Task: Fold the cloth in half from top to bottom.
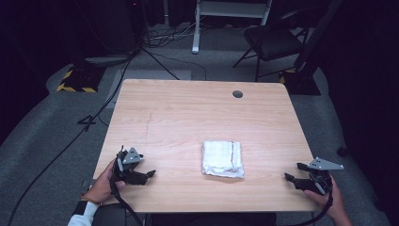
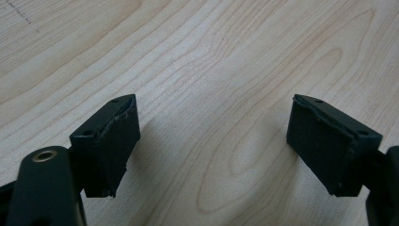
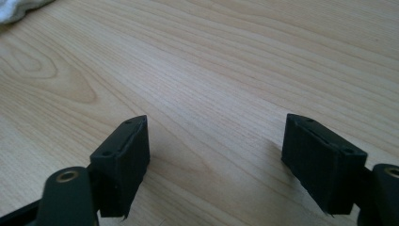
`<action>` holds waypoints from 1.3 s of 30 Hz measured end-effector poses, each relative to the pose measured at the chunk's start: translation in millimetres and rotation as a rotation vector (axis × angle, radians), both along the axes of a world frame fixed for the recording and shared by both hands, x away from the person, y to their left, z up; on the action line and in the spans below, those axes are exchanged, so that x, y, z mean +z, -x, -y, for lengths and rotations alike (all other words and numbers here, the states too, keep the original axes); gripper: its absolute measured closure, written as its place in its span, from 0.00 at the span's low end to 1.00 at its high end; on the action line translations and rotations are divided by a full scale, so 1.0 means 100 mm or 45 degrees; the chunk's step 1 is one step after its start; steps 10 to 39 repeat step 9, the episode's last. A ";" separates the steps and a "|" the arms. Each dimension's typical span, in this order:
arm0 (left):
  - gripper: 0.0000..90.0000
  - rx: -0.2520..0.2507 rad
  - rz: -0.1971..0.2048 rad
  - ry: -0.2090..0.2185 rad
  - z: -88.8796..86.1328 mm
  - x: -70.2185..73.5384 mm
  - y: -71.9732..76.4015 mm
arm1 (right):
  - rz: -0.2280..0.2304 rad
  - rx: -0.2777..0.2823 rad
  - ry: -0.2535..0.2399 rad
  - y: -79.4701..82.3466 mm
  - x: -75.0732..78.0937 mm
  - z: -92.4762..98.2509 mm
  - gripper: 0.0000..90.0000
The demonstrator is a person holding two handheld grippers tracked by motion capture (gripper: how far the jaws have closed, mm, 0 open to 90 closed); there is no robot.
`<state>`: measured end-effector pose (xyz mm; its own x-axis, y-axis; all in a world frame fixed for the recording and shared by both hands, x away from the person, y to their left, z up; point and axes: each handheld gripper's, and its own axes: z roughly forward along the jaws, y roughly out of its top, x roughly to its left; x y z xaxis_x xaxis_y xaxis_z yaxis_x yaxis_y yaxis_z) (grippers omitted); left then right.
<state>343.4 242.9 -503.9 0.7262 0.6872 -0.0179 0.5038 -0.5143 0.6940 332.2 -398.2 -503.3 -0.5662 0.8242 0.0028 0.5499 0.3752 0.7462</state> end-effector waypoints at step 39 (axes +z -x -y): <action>0.20 0.000 0.000 0.001 0.00 0.00 0.00 | 0.002 -0.003 0.006 0.00 0.00 0.00 0.26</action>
